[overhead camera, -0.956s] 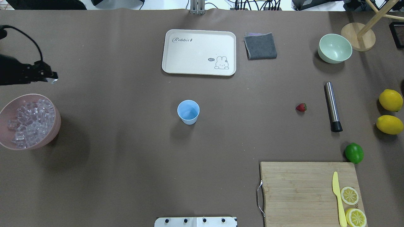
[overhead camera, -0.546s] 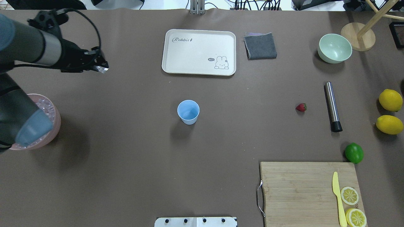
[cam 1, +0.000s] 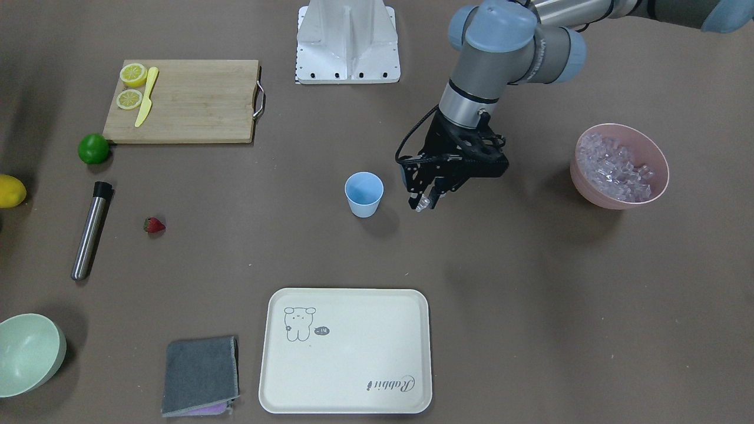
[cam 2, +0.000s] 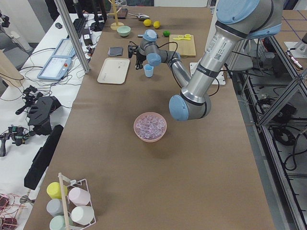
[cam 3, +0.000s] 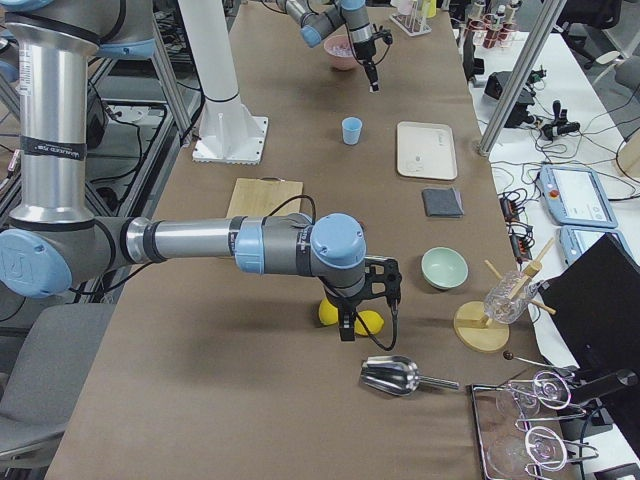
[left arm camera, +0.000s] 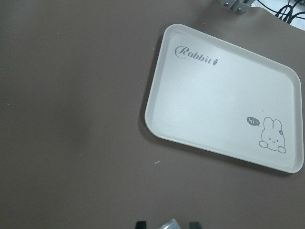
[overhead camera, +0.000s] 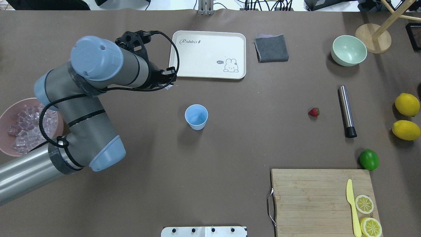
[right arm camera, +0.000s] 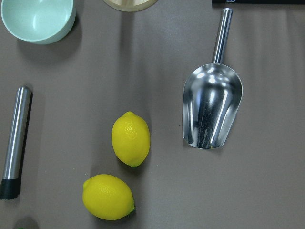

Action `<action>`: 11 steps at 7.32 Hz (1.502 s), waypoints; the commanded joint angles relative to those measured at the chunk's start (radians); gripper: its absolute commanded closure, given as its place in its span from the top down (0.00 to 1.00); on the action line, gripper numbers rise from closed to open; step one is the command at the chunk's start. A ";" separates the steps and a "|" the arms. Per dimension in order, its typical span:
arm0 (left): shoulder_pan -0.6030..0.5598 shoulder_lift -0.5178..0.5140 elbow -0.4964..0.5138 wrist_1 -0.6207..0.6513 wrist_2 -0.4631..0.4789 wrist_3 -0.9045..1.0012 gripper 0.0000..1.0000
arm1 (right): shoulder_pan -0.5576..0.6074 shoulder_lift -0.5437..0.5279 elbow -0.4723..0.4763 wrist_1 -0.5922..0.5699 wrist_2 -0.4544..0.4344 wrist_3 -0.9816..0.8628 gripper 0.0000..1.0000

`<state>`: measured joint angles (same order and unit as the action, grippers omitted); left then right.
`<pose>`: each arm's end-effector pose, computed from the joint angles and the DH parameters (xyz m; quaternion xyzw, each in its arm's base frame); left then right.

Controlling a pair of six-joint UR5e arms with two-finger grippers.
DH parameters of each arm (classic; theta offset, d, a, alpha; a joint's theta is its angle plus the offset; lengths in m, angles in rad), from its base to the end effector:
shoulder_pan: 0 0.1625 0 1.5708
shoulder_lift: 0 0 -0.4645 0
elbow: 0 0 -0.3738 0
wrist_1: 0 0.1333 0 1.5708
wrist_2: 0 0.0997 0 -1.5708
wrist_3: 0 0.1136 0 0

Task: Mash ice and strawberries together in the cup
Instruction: 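Carry the ice cube with the left gripper over the blue cup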

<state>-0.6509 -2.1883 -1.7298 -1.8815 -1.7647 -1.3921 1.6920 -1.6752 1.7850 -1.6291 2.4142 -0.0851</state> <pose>0.4740 -0.5010 0.2428 0.1316 0.5045 -0.1506 0.8399 0.0997 -0.4176 0.6538 0.0655 -0.4046 0.0059 0.9121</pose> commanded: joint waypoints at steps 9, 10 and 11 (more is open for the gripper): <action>0.143 -0.042 0.049 -0.030 0.088 -0.021 0.00 | -0.002 0.009 -0.002 -0.002 0.003 0.002 1.00; 0.148 -0.042 0.053 -0.028 0.090 -0.021 0.00 | 0.000 0.009 -0.001 -0.002 0.003 0.002 1.00; 0.148 -0.044 0.056 -0.030 0.090 -0.021 0.00 | 0.000 0.009 -0.002 -0.002 0.003 0.002 1.00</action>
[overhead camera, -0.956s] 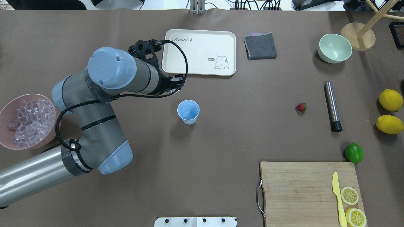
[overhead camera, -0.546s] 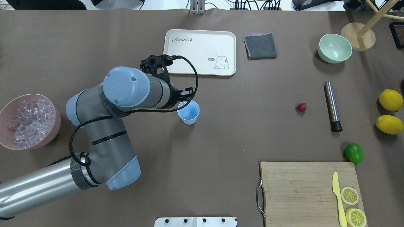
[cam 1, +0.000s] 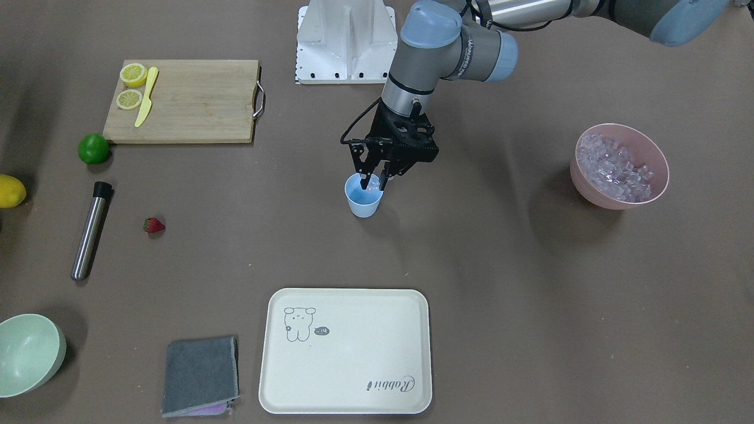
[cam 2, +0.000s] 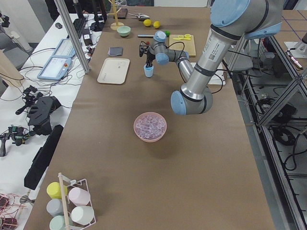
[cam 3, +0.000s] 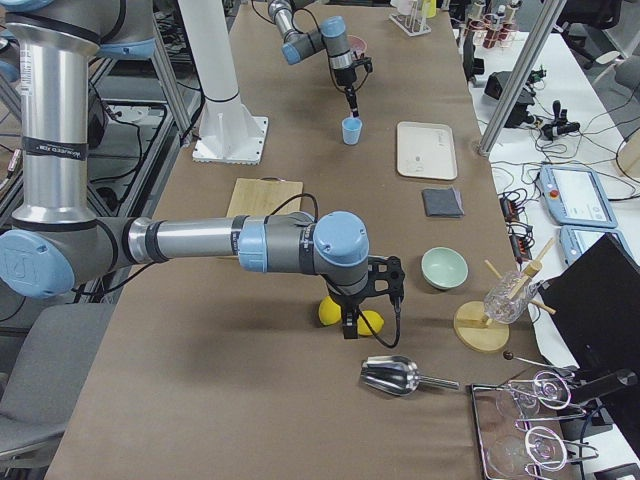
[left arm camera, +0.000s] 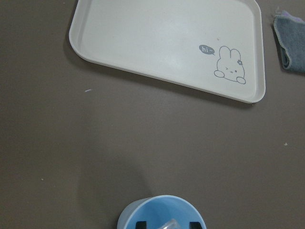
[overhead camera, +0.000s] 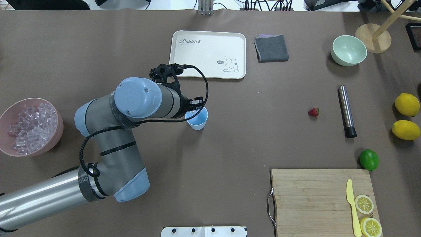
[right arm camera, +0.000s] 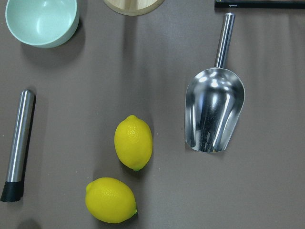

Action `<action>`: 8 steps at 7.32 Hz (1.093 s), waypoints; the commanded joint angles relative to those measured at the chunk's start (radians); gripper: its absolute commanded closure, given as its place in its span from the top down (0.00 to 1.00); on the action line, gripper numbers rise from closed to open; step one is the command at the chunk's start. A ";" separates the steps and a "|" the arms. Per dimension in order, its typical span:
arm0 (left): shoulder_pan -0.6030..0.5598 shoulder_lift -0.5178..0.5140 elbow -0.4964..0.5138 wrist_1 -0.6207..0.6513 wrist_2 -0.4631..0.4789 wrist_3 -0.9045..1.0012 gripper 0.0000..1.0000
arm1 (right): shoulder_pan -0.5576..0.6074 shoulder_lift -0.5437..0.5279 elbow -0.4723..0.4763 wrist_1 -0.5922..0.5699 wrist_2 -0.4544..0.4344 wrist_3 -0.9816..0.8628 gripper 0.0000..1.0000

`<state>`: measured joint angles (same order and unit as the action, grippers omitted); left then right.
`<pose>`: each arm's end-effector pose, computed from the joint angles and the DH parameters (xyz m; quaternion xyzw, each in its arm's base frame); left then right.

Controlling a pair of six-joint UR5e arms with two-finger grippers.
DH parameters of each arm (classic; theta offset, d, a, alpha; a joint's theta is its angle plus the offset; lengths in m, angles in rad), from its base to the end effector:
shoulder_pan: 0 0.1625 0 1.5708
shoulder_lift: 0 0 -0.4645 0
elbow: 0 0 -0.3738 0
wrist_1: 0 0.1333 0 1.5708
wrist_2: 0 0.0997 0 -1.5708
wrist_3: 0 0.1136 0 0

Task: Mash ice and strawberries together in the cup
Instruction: 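Open the left gripper to drop the ice cube into the blue cup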

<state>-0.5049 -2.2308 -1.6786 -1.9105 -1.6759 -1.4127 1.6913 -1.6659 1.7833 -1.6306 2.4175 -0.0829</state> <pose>0.5534 -0.4445 0.2311 0.1287 0.5111 -0.1193 0.8414 0.0997 -0.4221 0.6505 0.0678 -0.4059 0.0053 0.9114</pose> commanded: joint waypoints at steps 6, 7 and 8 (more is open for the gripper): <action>0.051 -0.027 -0.001 0.004 0.097 0.001 0.97 | -0.001 0.000 -0.004 0.000 0.000 0.000 1.00; 0.037 -0.030 -0.016 0.010 0.093 0.003 0.97 | 0.001 0.000 -0.002 0.000 0.002 0.000 1.00; -0.012 -0.023 -0.054 0.043 0.050 0.006 0.97 | -0.001 0.003 -0.001 0.000 0.003 0.000 1.00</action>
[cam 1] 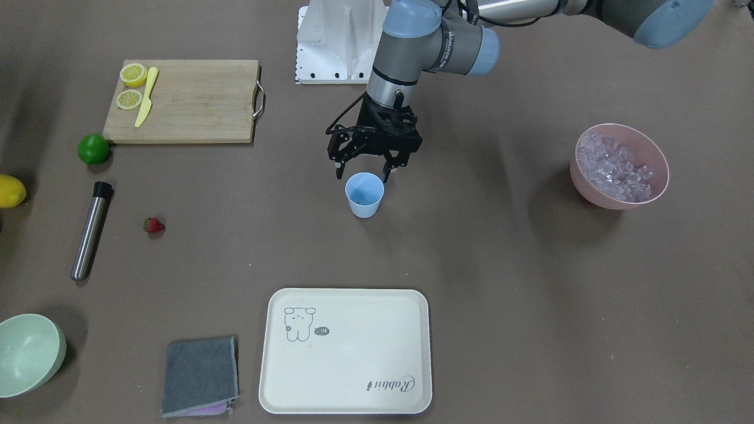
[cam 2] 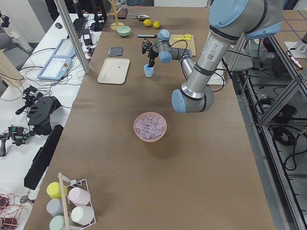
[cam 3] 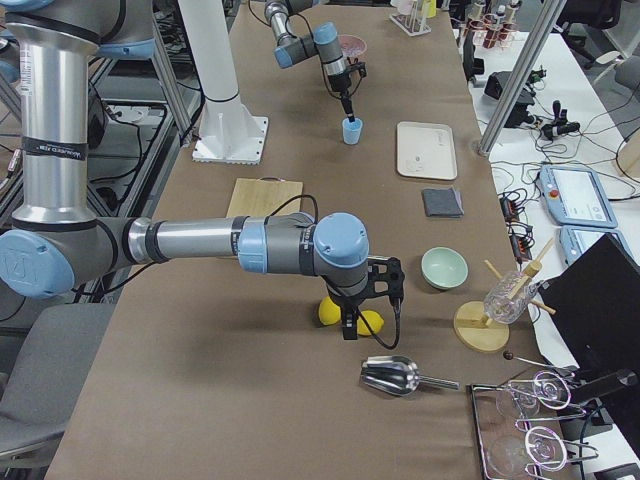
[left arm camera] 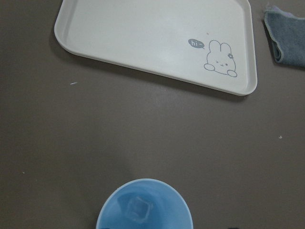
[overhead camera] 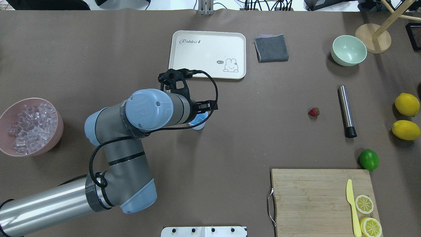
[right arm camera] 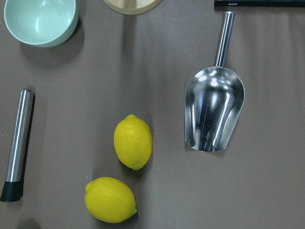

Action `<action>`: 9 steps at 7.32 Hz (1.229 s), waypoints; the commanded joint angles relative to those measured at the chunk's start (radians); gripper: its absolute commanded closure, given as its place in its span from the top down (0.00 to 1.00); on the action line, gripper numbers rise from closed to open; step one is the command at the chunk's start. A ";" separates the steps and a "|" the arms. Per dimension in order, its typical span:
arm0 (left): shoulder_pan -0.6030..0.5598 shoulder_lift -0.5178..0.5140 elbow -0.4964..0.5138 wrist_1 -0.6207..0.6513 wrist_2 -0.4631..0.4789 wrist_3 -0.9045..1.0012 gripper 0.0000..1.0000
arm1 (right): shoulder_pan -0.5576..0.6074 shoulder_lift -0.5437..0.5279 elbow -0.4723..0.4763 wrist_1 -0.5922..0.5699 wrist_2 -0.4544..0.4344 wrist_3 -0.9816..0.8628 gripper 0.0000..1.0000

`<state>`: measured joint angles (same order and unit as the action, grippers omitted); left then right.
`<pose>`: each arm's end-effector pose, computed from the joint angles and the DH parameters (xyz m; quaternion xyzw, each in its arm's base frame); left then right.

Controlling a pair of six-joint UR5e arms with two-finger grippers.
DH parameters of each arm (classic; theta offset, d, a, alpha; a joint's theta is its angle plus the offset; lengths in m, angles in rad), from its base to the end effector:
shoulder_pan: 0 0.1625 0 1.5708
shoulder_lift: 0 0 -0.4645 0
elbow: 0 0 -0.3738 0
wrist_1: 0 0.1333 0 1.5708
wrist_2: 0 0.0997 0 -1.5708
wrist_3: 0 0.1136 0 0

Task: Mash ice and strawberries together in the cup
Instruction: 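Open the left gripper to drop the ice cube into the blue cup, then move the left gripper back over the pink ice bowl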

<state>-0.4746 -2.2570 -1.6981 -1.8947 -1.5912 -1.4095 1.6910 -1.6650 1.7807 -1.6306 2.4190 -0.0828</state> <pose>0.5593 -0.4346 0.2074 0.1602 0.5142 -0.1260 0.8331 0.0995 -0.4225 0.6512 0.0670 -0.4066 0.0055 0.9111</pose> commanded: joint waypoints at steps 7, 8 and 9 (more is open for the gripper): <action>-0.357 0.288 -0.256 0.267 -0.196 0.133 0.97 | -0.005 0.028 0.009 0.001 0.002 -0.002 1.00; -0.404 0.310 -0.280 0.287 -0.197 0.167 0.97 | -0.005 0.033 0.009 0.000 0.002 -0.002 1.00; -0.420 0.313 -0.326 0.337 -0.199 0.234 0.97 | -0.005 0.050 0.008 -0.003 0.005 0.000 1.00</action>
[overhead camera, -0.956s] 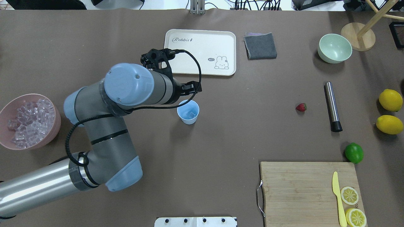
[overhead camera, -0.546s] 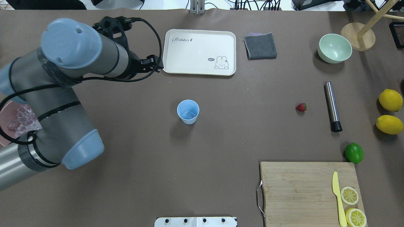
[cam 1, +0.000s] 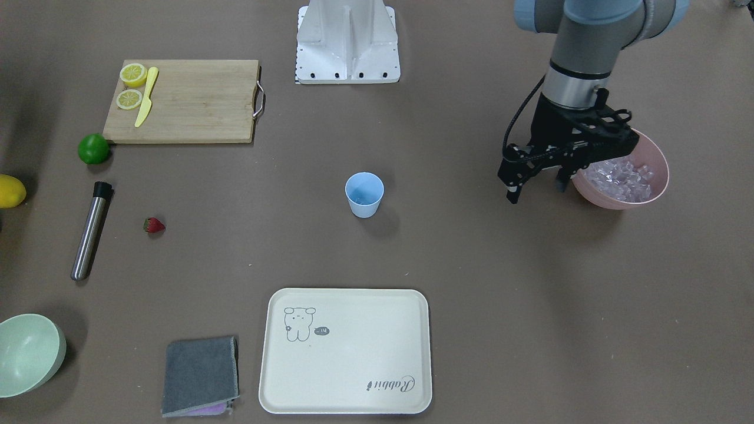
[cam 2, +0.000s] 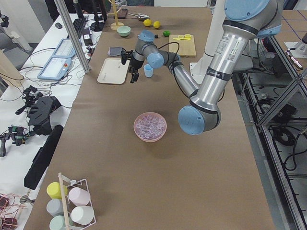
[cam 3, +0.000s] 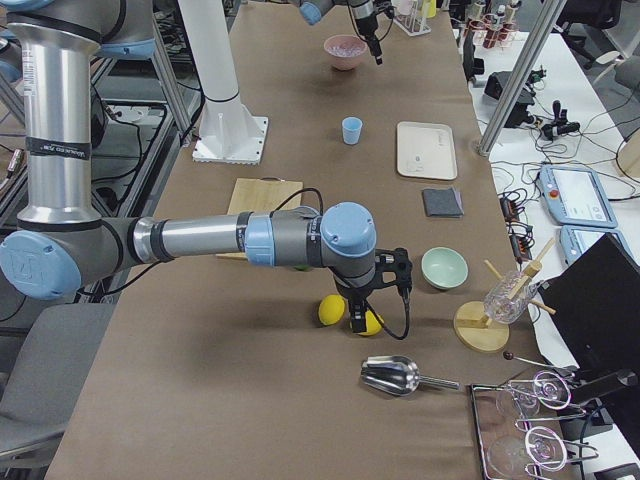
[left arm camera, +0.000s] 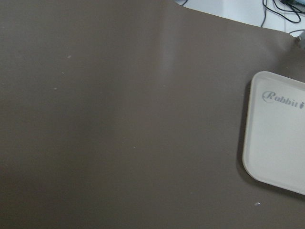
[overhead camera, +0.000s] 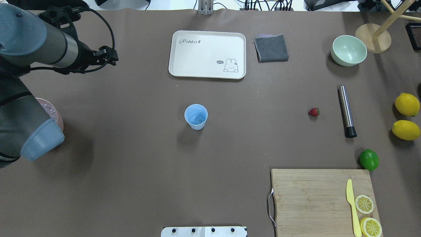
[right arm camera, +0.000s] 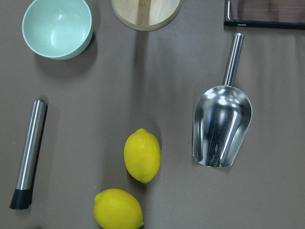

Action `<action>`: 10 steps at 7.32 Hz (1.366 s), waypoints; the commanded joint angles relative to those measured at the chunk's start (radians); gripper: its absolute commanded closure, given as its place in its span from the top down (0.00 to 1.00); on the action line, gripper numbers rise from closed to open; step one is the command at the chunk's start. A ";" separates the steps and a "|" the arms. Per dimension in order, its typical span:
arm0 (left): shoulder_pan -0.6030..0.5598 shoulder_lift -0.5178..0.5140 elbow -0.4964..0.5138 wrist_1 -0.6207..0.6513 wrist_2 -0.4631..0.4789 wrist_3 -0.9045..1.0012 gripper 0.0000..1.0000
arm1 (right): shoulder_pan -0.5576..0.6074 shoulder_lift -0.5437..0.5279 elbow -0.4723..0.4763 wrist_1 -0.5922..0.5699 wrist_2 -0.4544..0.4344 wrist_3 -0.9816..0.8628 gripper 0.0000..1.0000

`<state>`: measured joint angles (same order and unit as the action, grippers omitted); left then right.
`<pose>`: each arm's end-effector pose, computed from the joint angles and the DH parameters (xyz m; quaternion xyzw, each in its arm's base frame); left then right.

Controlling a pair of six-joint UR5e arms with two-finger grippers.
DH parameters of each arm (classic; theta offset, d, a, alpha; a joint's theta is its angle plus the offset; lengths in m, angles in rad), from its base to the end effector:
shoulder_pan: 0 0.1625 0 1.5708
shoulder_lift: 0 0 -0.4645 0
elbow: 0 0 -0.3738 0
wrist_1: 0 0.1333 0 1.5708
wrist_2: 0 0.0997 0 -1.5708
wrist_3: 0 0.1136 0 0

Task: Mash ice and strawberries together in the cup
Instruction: 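Move the left gripper back over the pink ice bowl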

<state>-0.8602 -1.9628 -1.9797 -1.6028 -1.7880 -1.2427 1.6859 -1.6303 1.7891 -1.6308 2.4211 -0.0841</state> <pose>0.3003 -0.5158 0.3242 0.1430 0.3887 -0.1967 0.8887 0.0991 -0.4396 0.6318 0.0857 -0.4054 -0.0063 0.9101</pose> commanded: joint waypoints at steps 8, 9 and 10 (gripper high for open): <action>-0.049 0.444 -0.087 -0.184 -0.108 0.171 0.97 | -0.057 0.021 0.007 0.000 0.013 0.067 1.00; -0.054 0.461 -0.091 -0.184 -0.108 0.120 0.97 | -0.057 0.020 0.009 0.002 0.012 0.063 1.00; -0.059 0.473 -0.100 -0.184 -0.122 0.017 0.97 | -0.057 0.020 0.007 0.002 0.013 0.064 1.00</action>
<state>-0.9133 -1.5108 -2.0729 -1.7855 -1.8974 -1.1325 1.6298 -1.6103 1.7966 -1.6299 2.4349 -0.0202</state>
